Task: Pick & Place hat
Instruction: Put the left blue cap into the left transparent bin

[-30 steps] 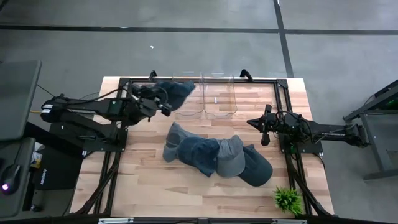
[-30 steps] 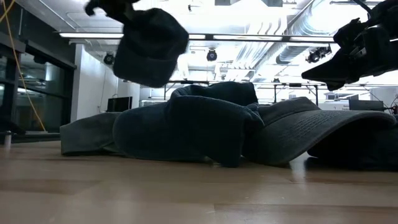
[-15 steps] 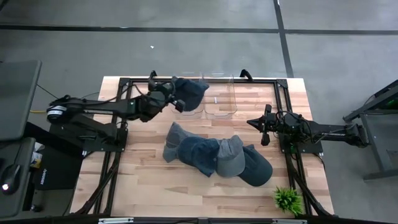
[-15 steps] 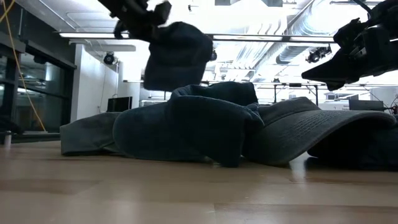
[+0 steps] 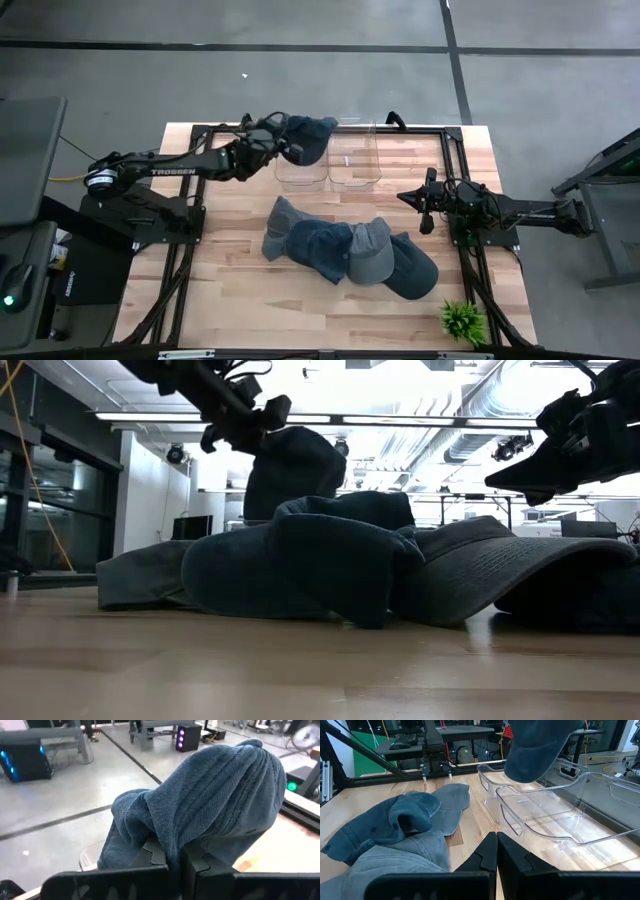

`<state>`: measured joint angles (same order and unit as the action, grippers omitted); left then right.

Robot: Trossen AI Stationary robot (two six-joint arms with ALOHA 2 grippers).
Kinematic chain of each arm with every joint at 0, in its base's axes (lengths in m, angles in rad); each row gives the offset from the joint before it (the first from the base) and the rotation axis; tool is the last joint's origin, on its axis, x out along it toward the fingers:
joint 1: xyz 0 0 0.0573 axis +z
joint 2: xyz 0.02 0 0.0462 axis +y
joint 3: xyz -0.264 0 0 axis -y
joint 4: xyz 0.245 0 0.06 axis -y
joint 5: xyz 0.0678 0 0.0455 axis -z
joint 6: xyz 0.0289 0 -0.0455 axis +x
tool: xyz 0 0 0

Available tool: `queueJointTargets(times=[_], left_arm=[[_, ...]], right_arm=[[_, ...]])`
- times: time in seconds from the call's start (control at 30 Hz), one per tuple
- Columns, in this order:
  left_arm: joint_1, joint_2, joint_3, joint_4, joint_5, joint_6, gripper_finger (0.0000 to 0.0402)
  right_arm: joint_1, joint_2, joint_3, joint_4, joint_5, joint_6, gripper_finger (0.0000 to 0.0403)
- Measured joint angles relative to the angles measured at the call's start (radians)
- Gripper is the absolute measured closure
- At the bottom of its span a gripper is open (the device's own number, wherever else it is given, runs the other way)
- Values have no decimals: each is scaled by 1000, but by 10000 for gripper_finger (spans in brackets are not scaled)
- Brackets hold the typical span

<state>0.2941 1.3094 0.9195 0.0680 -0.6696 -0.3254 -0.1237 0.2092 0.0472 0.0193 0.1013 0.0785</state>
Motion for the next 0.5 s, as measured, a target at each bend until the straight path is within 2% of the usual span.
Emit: queueJointTargets(times=[0.1, 0.27, 0.5], left_arm=[[28, 16, 1, -14, 18, -50, 401], [53, 69, 0, -33, 124, -138, 401], [78, 114, 0, -79, 136, -252, 401]], right_arm=[[0, 0, 0, 0, 0, 0, 402], [0, 0, 0, 0, 0, 0, 402], [0, 0, 0, 0, 0, 0, 402]])
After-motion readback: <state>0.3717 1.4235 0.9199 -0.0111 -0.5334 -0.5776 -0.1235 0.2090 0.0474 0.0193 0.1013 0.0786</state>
